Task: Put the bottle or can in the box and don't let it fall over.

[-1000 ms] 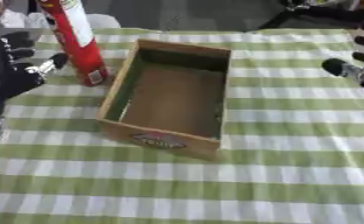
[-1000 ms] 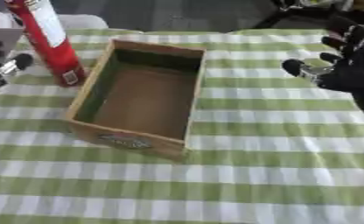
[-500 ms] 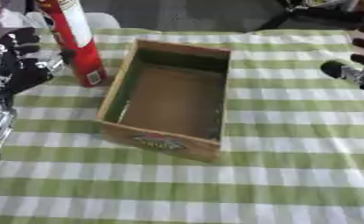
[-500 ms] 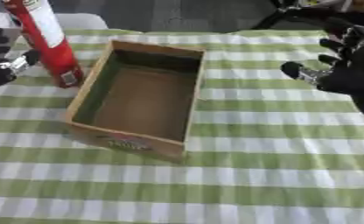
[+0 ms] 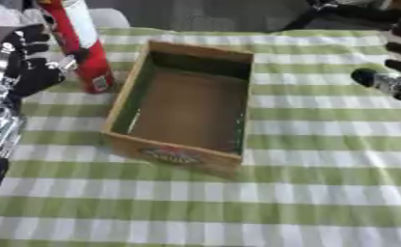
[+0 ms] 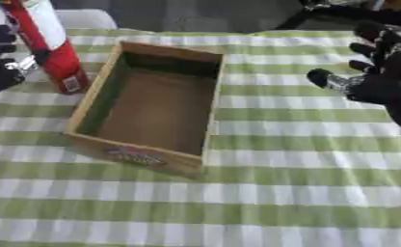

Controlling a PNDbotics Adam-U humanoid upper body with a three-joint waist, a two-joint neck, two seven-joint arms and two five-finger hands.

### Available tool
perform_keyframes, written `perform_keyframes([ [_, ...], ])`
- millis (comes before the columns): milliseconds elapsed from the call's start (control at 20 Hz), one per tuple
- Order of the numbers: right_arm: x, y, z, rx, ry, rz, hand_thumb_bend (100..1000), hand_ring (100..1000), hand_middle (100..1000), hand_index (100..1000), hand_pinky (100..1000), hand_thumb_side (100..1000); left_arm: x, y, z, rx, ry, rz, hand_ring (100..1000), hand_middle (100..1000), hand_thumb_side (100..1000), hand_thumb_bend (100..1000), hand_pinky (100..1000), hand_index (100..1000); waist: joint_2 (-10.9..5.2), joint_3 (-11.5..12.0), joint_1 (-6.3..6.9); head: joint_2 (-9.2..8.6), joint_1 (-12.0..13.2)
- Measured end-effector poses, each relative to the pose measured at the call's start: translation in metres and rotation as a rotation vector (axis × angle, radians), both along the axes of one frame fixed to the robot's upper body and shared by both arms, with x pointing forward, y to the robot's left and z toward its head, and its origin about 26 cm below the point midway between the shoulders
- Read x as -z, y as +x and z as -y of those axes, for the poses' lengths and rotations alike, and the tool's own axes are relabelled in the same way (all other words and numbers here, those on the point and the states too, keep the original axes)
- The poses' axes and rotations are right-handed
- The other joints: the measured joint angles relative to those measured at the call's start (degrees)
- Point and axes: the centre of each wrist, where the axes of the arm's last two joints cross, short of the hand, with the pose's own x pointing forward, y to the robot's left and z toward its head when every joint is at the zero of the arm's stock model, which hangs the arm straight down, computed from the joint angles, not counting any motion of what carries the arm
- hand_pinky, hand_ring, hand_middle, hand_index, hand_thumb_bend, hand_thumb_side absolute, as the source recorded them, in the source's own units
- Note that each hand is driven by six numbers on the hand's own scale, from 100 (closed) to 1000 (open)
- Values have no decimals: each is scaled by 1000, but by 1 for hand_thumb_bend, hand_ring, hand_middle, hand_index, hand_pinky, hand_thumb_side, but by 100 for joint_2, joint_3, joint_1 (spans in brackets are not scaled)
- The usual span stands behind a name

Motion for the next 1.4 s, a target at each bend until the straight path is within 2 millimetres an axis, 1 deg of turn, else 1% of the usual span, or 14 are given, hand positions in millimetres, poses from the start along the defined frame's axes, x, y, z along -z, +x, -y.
perform_keyframes([
  [100,0,0,0,-1,0,0,667,1000,999,970,955,100,0,2,1,-2,-1,1,831,762,360,789,832,861,12,-11,1,-23,0],
  [150,0,0,0,-2,0,0,667,1000,999,970,955,100,0,3,0,-7,1,-1,829,760,368,796,829,858,19,-20,1,-38,0],
  [550,1,0,-2,-13,3,-4,668,1000,998,970,955,100,2,13,1,-62,-10,-15,836,760,391,810,835,851,51,-38,6,-49,8],
  [650,1,0,-2,-14,3,-3,668,1000,998,970,955,100,3,15,1,-71,-20,-15,837,762,401,819,838,851,64,-48,6,-74,10],
  [850,0,0,-3,-18,1,-3,668,1000,996,969,954,100,4,17,2,-81,-28,-13,842,765,431,837,845,852,68,-62,3,-95,22],
  [1150,0,0,-3,-19,1,-3,668,1000,996,969,954,100,3,18,4,-49,-43,-8,851,774,488,865,857,858,86,-65,3,-95,26],
  [1350,0,0,-3,-19,1,-3,669,1000,995,969,954,100,0,19,8,-25,-62,-3,860,777,490,869,866,852,90,-81,2,-95,28],
  [1400,0,0,-3,-19,1,-4,659,1000,995,969,954,100,-1,19,9,-24,-63,-1,861,779,471,884,867,853,94,-81,2,-95,28],
])
